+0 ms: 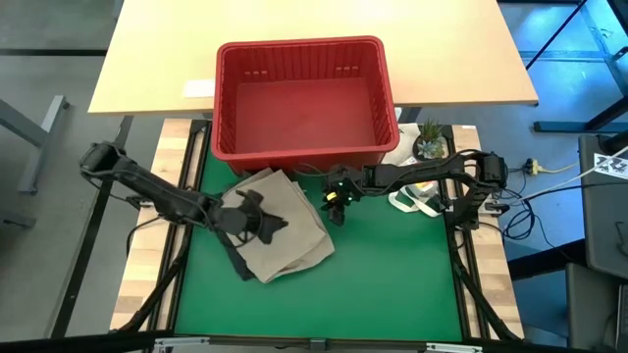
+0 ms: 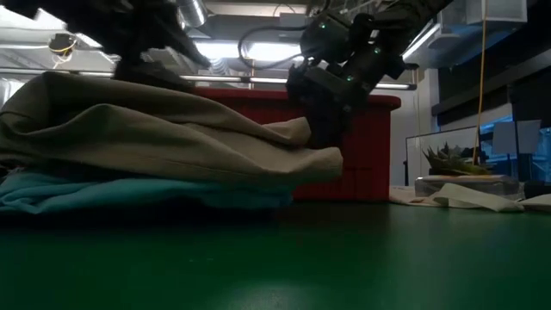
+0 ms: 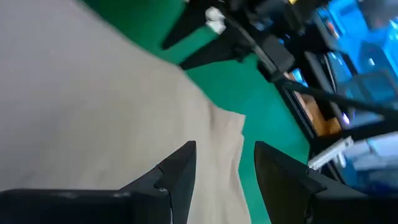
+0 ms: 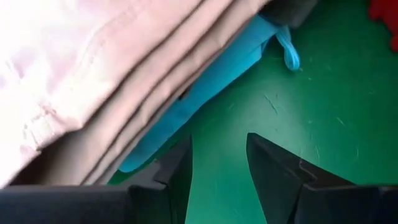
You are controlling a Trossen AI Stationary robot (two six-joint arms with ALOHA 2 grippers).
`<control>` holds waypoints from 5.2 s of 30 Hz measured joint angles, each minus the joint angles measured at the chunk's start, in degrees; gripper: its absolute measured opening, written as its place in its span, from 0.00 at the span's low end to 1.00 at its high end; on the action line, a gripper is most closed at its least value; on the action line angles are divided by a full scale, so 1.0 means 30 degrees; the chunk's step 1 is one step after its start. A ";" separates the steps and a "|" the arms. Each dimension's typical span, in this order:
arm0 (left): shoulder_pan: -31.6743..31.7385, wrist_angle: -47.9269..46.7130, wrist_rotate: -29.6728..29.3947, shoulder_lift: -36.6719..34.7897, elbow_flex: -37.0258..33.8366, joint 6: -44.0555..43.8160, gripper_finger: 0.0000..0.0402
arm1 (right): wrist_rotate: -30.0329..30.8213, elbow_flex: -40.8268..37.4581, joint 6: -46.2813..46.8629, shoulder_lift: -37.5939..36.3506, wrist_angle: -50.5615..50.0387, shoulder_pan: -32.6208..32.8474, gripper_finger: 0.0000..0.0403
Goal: Fold Laundry from Bin
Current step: Put the stacked clothes into the red laundry bin
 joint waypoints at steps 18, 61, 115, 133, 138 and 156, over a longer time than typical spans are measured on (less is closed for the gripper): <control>0.0034 0.0186 0.7797 0.4432 0.0076 0.0376 0.39 | 0.0007 0.0007 0.0646 0.0000 -0.0028 0.0000 0.38; -0.2214 -0.2655 0.8156 0.4456 0.0007 -0.0296 0.39 | 0.1889 0.1391 0.7155 0.6027 0.8045 0.4008 0.38; -0.2199 -0.4964 0.8600 -0.0661 -0.0044 -0.1295 0.39 | 0.2455 0.4859 1.0375 0.9326 0.9633 0.5260 0.38; -0.2757 -1.2652 1.5170 -0.5263 0.0000 -0.9143 0.39 | 0.2367 0.4809 1.0382 0.9340 0.9531 0.5260 0.38; -0.3898 -1.5095 1.5213 -0.5177 0.0000 -1.3849 0.39 | 0.2360 0.4800 1.0307 0.9340 0.9529 0.5260 0.38; -0.5429 -1.9961 1.0710 -0.3192 0.0000 -2.0448 0.39 | 0.2360 0.4749 0.9839 0.9341 0.9809 0.5275 0.38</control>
